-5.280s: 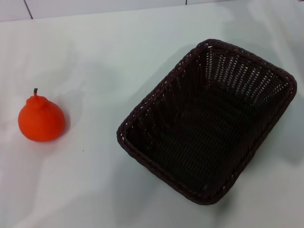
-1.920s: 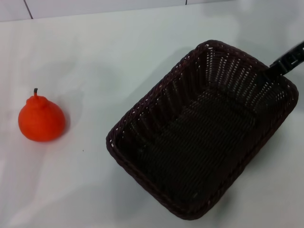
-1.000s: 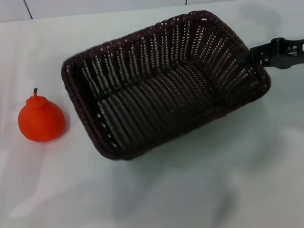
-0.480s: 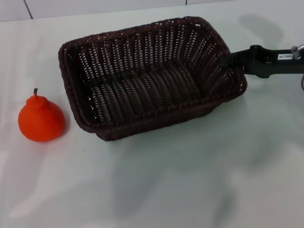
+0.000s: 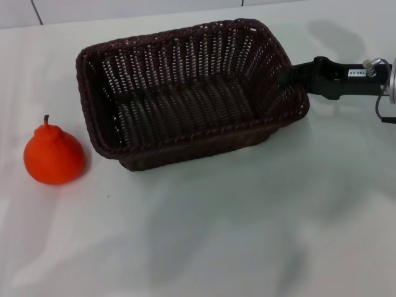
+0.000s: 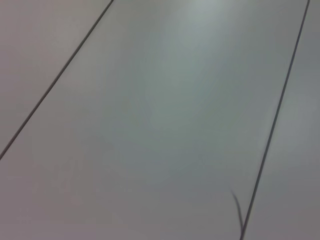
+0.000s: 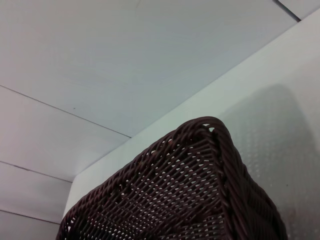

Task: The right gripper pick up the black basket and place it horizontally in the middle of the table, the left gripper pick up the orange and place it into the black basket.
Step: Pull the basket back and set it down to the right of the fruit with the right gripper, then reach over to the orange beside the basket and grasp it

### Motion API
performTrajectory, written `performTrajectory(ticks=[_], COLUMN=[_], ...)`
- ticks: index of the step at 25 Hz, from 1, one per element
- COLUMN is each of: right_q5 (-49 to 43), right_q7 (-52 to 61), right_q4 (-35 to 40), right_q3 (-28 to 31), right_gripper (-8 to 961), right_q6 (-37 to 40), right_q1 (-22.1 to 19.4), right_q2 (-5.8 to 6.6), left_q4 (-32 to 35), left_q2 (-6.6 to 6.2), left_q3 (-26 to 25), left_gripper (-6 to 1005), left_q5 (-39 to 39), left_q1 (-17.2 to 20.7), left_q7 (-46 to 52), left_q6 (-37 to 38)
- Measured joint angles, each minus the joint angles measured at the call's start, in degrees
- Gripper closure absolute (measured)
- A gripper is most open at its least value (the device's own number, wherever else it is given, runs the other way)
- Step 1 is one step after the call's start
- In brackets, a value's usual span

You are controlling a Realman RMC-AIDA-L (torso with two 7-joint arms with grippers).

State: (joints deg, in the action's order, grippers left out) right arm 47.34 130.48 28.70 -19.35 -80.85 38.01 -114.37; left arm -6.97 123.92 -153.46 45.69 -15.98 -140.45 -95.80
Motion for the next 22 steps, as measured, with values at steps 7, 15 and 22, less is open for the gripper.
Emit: performTrajectory(ticks=[7, 15, 22], right_q5=[0.7, 0.9, 7.0], right_q7=[-0.3, -0.3, -3.0], right_q4=[-0.4, -0.1, 0.3], right_q3=[-0.3, 0.0, 0.0], right_gripper=[695, 530, 185], right_q6=[0.0, -0.6, 0.0], right_q1=[0.1, 0.0, -1.4], right_q2=[-0.12, 0.70, 2.80], left_q4=[0.0, -1.6, -7.6], left_q2=[0.00, -0.42, -3.89], left_q3=[0.0, 5.2, 23.3], left_gripper=[97, 98, 99], left_q5=[-0.1, 0.2, 1.8], left_q1=[-0.1, 1.0, 5.6], left_q7=[0.0, 0.0, 3.6], left_q6=[0.4, 2.0, 8.6])
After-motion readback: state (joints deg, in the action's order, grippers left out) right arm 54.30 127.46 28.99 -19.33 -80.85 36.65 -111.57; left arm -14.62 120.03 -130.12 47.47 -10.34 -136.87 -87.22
